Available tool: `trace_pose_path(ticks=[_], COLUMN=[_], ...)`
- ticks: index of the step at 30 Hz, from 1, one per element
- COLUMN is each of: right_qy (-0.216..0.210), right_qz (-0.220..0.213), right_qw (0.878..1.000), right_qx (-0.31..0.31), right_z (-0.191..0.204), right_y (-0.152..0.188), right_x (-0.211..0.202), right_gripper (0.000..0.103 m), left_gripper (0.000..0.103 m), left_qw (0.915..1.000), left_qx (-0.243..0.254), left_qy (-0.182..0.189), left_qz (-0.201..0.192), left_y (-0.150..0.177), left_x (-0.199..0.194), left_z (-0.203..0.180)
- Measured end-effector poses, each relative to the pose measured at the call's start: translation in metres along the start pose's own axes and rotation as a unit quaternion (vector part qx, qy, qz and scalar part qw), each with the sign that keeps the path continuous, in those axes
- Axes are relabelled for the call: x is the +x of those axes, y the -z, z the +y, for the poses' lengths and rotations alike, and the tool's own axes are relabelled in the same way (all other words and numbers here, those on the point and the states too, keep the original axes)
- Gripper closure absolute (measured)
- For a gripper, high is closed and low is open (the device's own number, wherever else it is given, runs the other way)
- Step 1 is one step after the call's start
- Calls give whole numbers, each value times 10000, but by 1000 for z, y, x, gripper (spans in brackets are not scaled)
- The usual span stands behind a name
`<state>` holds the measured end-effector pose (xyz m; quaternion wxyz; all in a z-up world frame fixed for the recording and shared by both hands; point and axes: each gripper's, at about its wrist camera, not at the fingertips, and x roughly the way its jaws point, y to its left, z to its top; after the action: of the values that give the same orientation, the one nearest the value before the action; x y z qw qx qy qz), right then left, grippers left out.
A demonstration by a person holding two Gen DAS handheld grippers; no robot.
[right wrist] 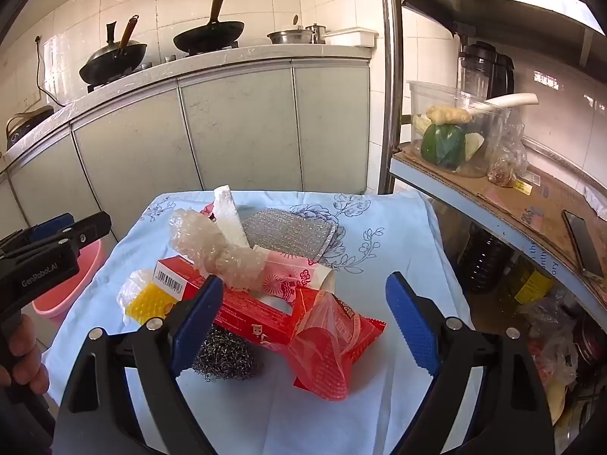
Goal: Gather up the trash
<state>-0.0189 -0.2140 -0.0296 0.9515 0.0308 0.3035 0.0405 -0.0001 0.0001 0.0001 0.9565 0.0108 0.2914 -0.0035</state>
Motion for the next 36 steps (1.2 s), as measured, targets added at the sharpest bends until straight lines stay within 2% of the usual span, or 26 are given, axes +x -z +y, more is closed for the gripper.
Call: trace_pose_path(ticks=[36], right_qy=[63], right_qz=[-27], right_qw=[10000], right_qx=[-25], right_z=[0], right_y=[0], right_x=[-3], right_gripper=[15], left_gripper=[34], left_qw=[10000], left_qx=[-43], left_qy=[45], left_qz=[3], left_y=[0], left_x=[-2], left_z=[-1])
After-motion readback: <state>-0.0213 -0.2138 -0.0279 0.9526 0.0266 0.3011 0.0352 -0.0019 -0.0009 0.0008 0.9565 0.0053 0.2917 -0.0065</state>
